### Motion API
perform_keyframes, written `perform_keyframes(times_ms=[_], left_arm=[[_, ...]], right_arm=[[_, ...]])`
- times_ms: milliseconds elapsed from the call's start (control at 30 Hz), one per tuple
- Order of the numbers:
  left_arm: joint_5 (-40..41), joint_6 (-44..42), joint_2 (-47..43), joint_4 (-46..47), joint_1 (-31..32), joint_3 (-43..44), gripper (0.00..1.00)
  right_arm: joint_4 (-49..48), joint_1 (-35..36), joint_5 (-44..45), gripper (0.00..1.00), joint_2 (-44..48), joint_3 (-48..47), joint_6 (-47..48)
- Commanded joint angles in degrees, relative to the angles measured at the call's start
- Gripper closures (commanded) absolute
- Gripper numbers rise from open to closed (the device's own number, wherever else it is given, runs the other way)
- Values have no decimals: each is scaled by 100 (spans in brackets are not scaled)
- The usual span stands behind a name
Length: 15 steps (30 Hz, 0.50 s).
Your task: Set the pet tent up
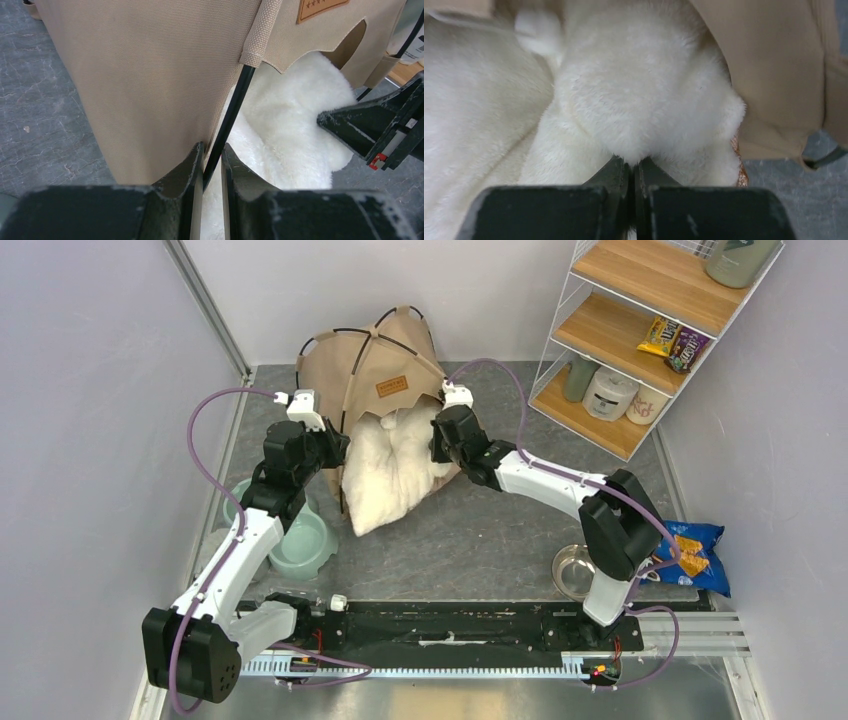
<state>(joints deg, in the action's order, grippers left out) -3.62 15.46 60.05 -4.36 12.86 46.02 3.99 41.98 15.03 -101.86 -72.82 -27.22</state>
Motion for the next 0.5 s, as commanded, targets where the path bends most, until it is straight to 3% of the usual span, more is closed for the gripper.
perform_keyframes(times_ms=[0, 200, 333, 367, 467], left_arm=[[-114, 192, -7, 19, 6, 232, 77], [-161, 238, 101, 59, 6, 210, 77], [-201, 264, 126, 67, 7, 207, 77], [-203, 262, 118, 69, 6, 208, 77], [-192, 264, 100, 67, 6, 206, 77]], right_arm=[[-1603, 194, 133, 100, 166, -166, 977], [-2700, 232, 404, 100, -299, -198, 1836], [-2433, 240, 819, 100, -679, -286, 1685], [-2266, 245, 914, 97, -675, -275, 1553], [-1769, 266, 986, 66, -385, -53, 1159]])
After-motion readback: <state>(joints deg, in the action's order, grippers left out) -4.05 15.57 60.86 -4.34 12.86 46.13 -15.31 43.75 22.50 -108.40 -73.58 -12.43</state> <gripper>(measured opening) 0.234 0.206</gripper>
